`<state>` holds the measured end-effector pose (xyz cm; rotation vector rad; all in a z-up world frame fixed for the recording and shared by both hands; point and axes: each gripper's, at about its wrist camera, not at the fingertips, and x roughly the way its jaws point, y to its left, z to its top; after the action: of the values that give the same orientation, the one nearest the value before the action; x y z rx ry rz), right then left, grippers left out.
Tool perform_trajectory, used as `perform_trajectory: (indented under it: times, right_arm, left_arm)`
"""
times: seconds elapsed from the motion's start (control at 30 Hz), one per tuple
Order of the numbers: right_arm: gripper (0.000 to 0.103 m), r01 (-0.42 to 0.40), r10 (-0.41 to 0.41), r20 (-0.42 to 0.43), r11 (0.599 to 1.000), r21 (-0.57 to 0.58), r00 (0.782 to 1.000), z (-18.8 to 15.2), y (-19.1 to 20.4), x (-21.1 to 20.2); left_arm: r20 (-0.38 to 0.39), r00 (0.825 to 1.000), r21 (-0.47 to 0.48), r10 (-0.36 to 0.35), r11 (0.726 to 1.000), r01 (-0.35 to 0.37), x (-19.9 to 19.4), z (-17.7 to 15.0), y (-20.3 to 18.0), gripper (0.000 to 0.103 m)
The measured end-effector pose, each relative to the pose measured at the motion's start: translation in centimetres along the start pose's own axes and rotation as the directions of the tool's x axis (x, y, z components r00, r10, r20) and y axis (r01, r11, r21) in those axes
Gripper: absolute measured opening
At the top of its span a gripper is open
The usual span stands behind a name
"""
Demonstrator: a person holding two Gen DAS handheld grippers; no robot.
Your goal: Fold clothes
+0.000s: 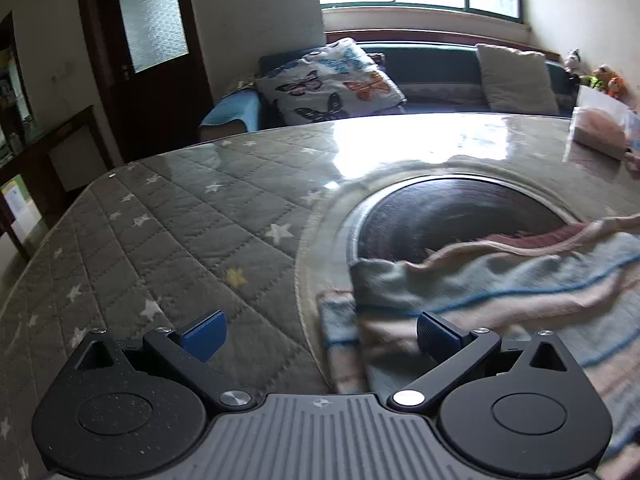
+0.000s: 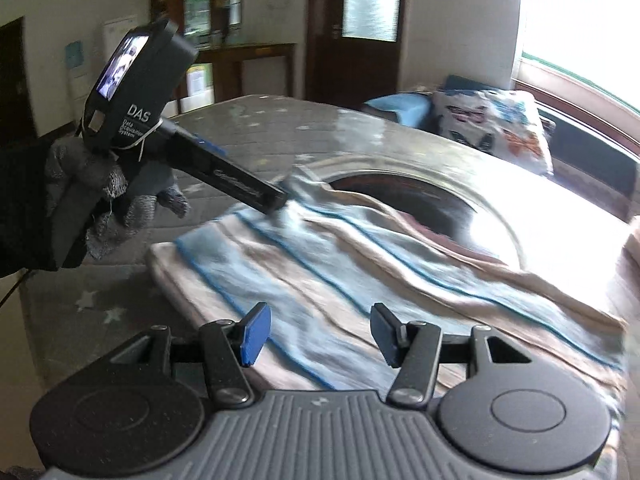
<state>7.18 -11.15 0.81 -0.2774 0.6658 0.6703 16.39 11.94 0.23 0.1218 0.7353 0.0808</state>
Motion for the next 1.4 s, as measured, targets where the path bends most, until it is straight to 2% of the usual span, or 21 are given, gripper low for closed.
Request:
perform_trajectory:
  times: [0.17, 0.3, 0.47, 0.67, 0.87, 1.07, 1.4]
  right_arm:
    - [0.057, 0.072, -0.072, -0.005, 0.994, 0.083, 0.997, -1.5, -3.6, -1.6]
    - [0.057, 0.122, -0.119, -0.028, 0.981, 0.151, 0.992, -3.3, -5.7, -3.1]
    - [0.057, 0.173, -0.164, -0.056, 0.949, 0.265, 0.985, -6.0, -8.2, -5.0]
    - [0.057, 0.233, -0.213, -0.099, 0.918, 0.322, 0.972, -8.2, -9.8, -6.4]
    - [0.057, 0.234, -0.234, -0.037, 0.925, 0.299, 0.972, -6.6, -10.2, -7.2]
    - [0.057, 0.238, -0.226, -0.074, 0.903, 0.358, 0.971, -7.0, -12.5, -5.1]
    - [0.057, 0.235, -0.233, -0.044, 0.918, 0.321, 0.971, -4.2, -15.3, -4.2]
  left_arm:
    - [-0.034, 0.998, -0.027, 0.061, 0.998, -0.062, 2.0, 0.5, 0.9, 0.103]
    - [-0.047, 0.996, -0.067, 0.074, 0.995, -0.078, 2.6, 0.6, 1.6, 0.103]
    - [-0.037, 0.995, -0.047, 0.094, 0.994, -0.096, 2.5, 0.6, 1.2, 0.103]
    - [-0.040, 0.994, -0.064, 0.097, 0.993, -0.100, 2.5, 0.8, 1.3, 0.103]
    - [-0.029, 0.994, -0.072, 0.101, 0.992, -0.103, 1.9, 1.1, 1.4, 0.103]
    - [-0.016, 0.997, -0.060, 0.074, 0.995, -0.074, 1.4, 1.4, 0.9, 0.103]
    - [0.017, 1.000, -0.024, 0.009, 1.000, -0.009, 0.3, 2.1, 0.0, 0.103]
